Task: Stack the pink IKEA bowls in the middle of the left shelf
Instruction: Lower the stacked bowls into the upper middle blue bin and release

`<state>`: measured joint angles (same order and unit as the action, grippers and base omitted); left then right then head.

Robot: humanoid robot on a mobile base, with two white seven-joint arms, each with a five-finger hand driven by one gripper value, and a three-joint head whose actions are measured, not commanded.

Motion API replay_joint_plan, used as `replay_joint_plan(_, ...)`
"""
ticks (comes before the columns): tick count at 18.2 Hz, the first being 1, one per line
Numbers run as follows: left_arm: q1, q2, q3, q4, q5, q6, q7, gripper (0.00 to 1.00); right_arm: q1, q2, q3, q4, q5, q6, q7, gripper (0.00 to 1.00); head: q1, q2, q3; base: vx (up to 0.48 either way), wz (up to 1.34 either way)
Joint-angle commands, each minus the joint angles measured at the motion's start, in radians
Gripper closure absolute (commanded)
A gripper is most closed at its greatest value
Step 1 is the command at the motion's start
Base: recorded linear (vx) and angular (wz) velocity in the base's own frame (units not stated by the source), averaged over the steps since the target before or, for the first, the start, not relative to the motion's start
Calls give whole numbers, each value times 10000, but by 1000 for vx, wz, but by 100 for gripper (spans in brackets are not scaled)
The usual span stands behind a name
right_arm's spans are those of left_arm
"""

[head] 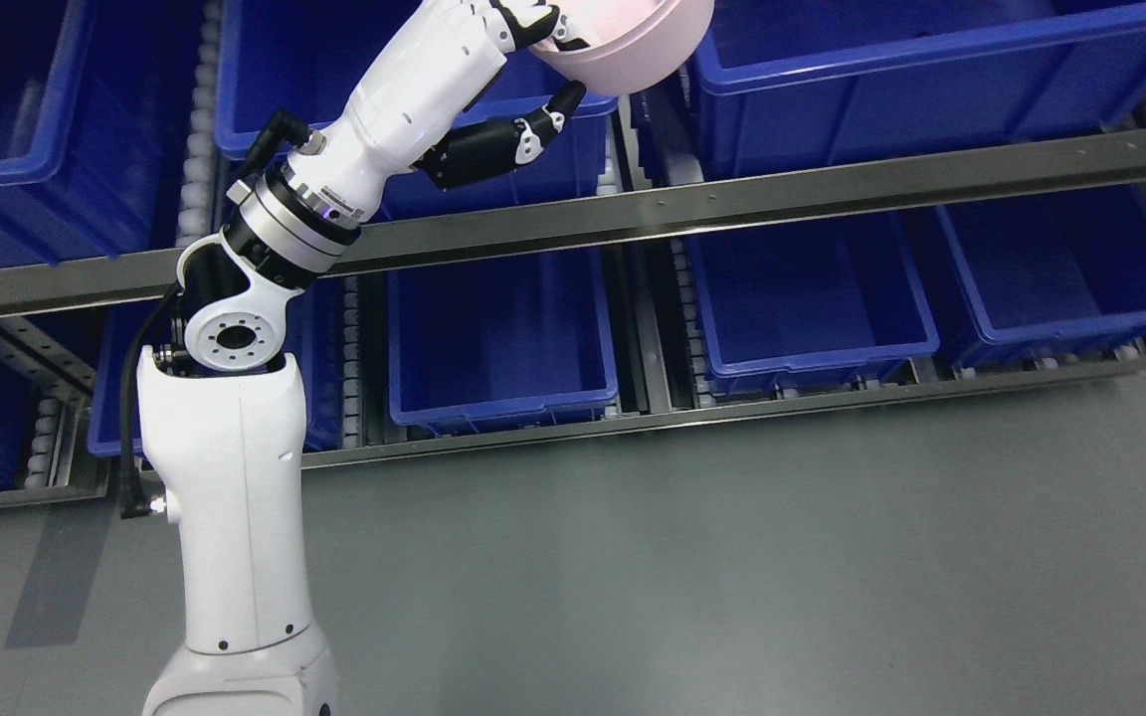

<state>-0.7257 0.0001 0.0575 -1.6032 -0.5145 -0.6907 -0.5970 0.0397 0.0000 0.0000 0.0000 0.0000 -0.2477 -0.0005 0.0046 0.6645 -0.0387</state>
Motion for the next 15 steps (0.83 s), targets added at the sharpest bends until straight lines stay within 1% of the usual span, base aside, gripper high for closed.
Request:
replay_joint_plan(1,-902,173,-697,-121,98,478,-28,94,2,-175,-46,-174,-15,7,5,0,0,0,0,112,599)
replay_joint_plan(7,-1103,173,-774,-29,-40,1521,-472,94,2,-175,-46,-174,-15,7,5,0,0,-2,0,129,345)
replay_joint_plan(8,-1118,173,-759,78,-101,1978,-686,94,2,-175,-46,-174,-15,7,5,0,0,-1,0,109,132)
replay_joint_plan(9,-1240,173,-668,200,-238,2757,-1007,94,2,-175,-46,-174,-15,7,5,0,0,-2,0,109,132)
replay_joint_plan(10,-1363,271,-682,293,-331,3373,-1238,93,2,-175,-46,-174,-15,7,5,0,0,-1,0,83,70)
replay_joint_plan(12,-1562,992,-804,690,-347,4249,-1575,93,2,-175,-46,-174,-15,7,5,0,0,-2,0,87,22)
replay_joint_plan(14,-1579,1408,-957,1196,-347,4727,-1929,92,2,-175,-46,-174,-15,7,5,0,0,-2,0,28,44)
replay_joint_plan(15,-1609,1486,-1156,1563,-362,4896,-1961,92,2,-175,-46,-174,-15,7,5,0,0,-1,0,2,13)
